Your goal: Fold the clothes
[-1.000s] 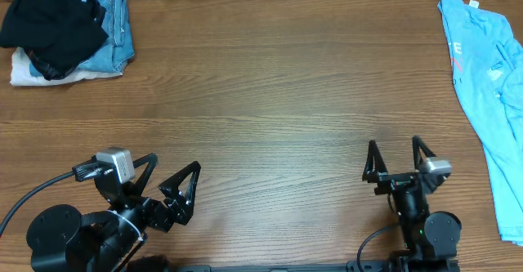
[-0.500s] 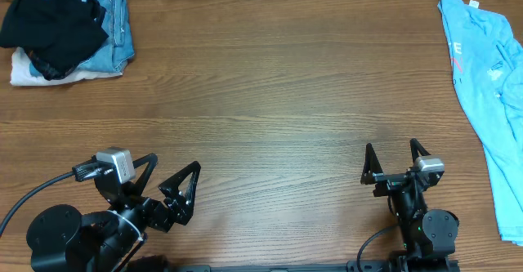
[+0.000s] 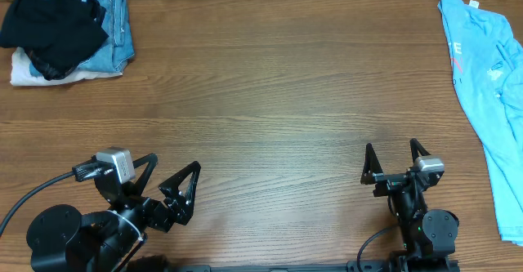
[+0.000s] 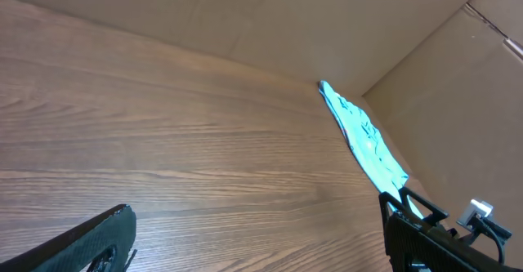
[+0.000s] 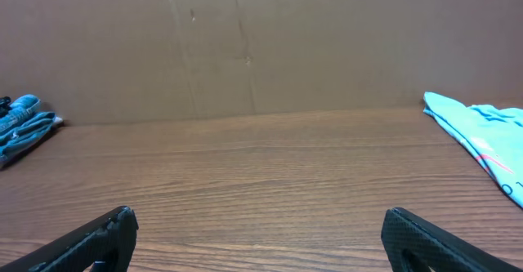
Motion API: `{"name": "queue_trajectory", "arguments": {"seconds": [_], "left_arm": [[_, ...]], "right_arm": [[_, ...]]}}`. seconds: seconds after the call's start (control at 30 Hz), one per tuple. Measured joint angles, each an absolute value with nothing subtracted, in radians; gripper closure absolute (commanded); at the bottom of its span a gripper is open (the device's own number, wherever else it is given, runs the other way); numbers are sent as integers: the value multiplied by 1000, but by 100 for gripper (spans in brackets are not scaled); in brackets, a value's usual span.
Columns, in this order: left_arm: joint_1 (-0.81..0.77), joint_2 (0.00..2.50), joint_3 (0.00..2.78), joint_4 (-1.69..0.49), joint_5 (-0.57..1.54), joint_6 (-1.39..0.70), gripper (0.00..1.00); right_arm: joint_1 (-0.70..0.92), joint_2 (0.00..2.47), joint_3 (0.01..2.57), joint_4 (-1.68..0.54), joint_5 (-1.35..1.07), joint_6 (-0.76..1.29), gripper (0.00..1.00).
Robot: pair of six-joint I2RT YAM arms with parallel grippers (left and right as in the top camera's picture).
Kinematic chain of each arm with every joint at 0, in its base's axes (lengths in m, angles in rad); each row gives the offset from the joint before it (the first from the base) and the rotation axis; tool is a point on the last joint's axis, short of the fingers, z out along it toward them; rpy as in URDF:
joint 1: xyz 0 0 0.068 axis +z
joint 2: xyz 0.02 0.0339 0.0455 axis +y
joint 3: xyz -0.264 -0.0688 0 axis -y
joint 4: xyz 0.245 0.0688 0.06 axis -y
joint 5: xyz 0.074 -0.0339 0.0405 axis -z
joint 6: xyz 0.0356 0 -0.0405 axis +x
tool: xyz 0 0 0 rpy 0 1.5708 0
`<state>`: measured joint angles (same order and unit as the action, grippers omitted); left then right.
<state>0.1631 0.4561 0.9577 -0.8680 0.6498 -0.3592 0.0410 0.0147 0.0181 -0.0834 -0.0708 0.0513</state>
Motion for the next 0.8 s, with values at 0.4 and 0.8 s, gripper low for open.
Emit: {"name": "queue_trajectory", "arguments": {"seconds": [0.4, 0.8], "left_arm": [[163, 456, 958, -921, 645, -356, 0], [-4, 366, 678, -698, 353, -291, 0]], "right_arm": [[41, 15, 18, -83, -71, 51, 0], [41, 15, 18, -83, -70, 51, 0]]}}
